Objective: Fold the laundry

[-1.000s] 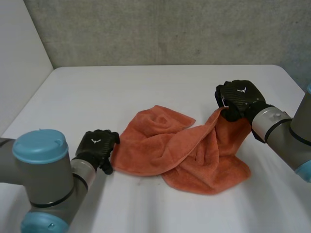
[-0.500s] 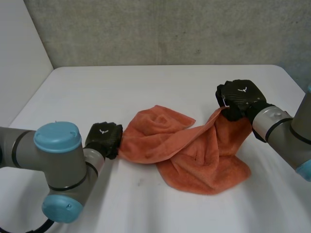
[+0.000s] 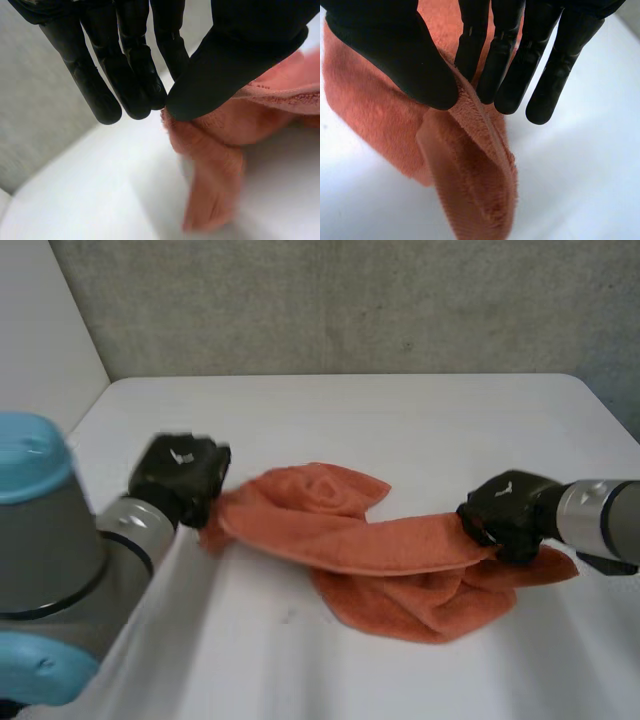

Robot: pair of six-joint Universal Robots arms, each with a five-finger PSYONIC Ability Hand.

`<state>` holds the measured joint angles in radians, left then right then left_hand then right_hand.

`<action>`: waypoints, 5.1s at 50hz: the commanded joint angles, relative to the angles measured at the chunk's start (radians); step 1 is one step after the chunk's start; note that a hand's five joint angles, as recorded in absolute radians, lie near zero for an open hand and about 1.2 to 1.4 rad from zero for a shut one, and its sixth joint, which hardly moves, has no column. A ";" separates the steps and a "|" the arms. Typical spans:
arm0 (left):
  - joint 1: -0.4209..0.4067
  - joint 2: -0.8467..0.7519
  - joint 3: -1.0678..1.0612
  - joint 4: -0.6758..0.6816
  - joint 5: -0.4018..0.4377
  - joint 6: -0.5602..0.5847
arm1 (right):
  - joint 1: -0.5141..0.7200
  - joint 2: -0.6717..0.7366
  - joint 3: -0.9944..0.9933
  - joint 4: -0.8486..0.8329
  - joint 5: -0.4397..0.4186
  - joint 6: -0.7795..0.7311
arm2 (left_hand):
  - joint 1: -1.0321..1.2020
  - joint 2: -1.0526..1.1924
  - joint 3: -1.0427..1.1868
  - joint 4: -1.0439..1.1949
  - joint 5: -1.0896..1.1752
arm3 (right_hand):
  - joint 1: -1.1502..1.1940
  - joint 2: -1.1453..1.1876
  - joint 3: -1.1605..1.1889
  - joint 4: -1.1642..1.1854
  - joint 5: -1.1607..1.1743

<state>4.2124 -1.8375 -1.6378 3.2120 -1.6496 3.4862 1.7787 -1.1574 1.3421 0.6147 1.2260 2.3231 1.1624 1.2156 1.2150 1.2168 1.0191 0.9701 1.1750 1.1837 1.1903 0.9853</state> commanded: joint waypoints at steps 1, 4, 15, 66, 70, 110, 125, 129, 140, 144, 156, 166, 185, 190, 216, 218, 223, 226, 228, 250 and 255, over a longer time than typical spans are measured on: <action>0.011 -0.291 0.168 0.006 -0.002 0.109 | 0.039 0.180 -0.099 -0.119 0.096 0.006 | 0.234 0.181 0.181 0.179 0.203 | 0.426 0.221 0.213 0.206 0.236; 0.012 -0.354 0.318 0.017 -0.004 0.171 | 0.094 0.241 -0.238 -0.197 0.183 -0.001 | 0.234 0.181 0.181 0.179 0.203 | 0.426 0.221 0.213 0.206 0.236; 0.026 -0.254 0.748 0.655 0.028 0.300 | 0.180 0.126 -0.764 -0.810 0.317 0.197 | 0.234 0.181 0.181 0.179 0.203 | 0.426 0.221 0.213 0.206 0.236; 0.106 -0.186 -0.129 0.140 -0.033 0.212 | 0.148 0.054 0.259 -0.721 0.216 0.231 | 0.234 0.181 0.181 0.179 0.203 | 0.426 0.221 0.213 0.206 0.236; 0.101 -0.140 -0.172 0.103 -0.036 0.215 | 0.128 0.036 0.305 -0.716 0.214 0.219 | 0.234 0.181 0.181 0.179 0.203 | 0.426 0.221 0.213 0.206 0.236; 0.049 -0.516 0.381 0.102 0.226 0.587 | 0.123 0.027 0.316 -0.622 0.210 0.159 | -0.611 -0.665 -0.664 -0.666 -0.642 | 0.426 0.221 0.213 0.206 0.236; 0.060 -0.562 0.389 0.094 0.166 0.619 | 0.119 0.028 0.318 -0.632 0.208 0.154 | -0.532 -0.585 -0.585 -0.586 -0.563 | 0.426 0.221 0.213 0.206 0.236; 0.072 -0.566 0.389 0.098 0.117 0.662 | 0.102 0.028 0.315 -0.633 0.208 0.153 | -0.403 -0.457 -0.456 -0.458 -0.435 | 0.426 0.221 0.213 0.206 0.236; 0.078 -0.499 0.354 0.115 0.033 0.663 | 0.080 0.035 0.299 -0.633 0.216 0.151 | 0.234 0.181 0.181 0.179 0.203 | 0.426 0.221 0.213 0.206 0.236; 0.087 -0.456 0.325 0.129 0.013 0.663 | 0.068 0.035 0.293 -0.632 0.219 0.151 | 0.234 0.181 0.181 0.179 0.203 | 0.426 0.221 0.213 0.206 0.236; 0.162 -0.103 0.064 0.118 -0.041 0.576 | 0.025 -0.054 0.209 -0.399 0.211 0.139 | 0.234 0.181 0.181 0.179 0.203 | 0.426 0.221 0.213 0.206 0.236; 0.259 0.270 -0.139 -0.046 -0.045 0.412 | -0.065 -0.271 0.154 -0.081 0.204 -0.002 | 0.234 0.181 0.181 0.179 0.203 | 0.426 0.221 0.213 0.206 0.236; 0.437 0.169 -0.217 -0.172 0.162 0.252 | -0.085 -0.170 0.212 -0.161 0.222 -0.139 | 0.234 0.181 0.181 0.179 0.203 | 0.426 0.221 0.213 0.206 0.236; 0.396 0.030 -0.126 -0.089 0.154 0.206 | -0.081 -0.067 0.157 -0.259 0.222 -0.136 | 0.234 0.181 0.181 0.179 0.203 | 0.426 0.221 0.213 0.206 0.236; 0.301 -0.578 0.536 0.130 -0.009 0.165 | 0.034 0.530 -0.340 -0.964 0.276 -0.145 | 0.234 0.181 0.181 0.179 0.203 | 0.426 0.221 0.213 0.206 0.236; 0.299 -0.594 0.552 0.147 -0.010 0.180 | 0.034 0.553 -0.363 -0.969 0.271 -0.146 | 0.234 0.181 0.181 0.179 0.203 | 0.426 0.221 0.213 0.206 0.236; 0.299 -0.621 0.570 0.192 -0.012 0.228 | 0.034 0.611 -0.422 -0.974 0.242 -0.149 | 0.234 0.181 0.181 0.179 0.203 | 0.426 0.221 0.213 0.206 0.236; 0.298 -0.628 0.569 0.210 -0.010 0.240 | 0.034 0.643 -0.460 -0.974 0.222 -0.148 | 0.234 0.181 0.181 0.179 0.203 | 0.426 0.221 0.213 0.206 0.236; 0.298 -0.629 0.566 0.218 -0.009 0.241 | 0.034 0.654 -0.477 -0.974 0.222 -0.148 | 0.234 0.181 0.181 0.179 0.203 | 0.426 0.221 0.213 0.206 0.236; 0.219 -0.356 0.340 0.321 -0.007 0.333 | 0.022 0.176 -0.195 -0.882 0.256 0.222 | -0.988 -1.041 -1.040 -1.042 -1.019 | -0.796 -1.001 -1.009 -1.016 -0.985; 0.218 -0.258 0.222 0.316 -0.004 0.323 | -0.037 0.079 -0.074 -0.669 0.239 0.280 | -0.988 -1.041 -1.040 -1.042 -1.019 | -0.796 -1.001 -1.009 -1.016 -0.985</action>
<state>4.4328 -2.2017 -1.2964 3.5350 -1.6555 3.8234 1.7997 -0.9590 1.1255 -0.2764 1.4839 2.5335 0.1713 0.1680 0.1693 0.1700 0.0269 0.2065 0.2139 0.2099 0.2304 0.0725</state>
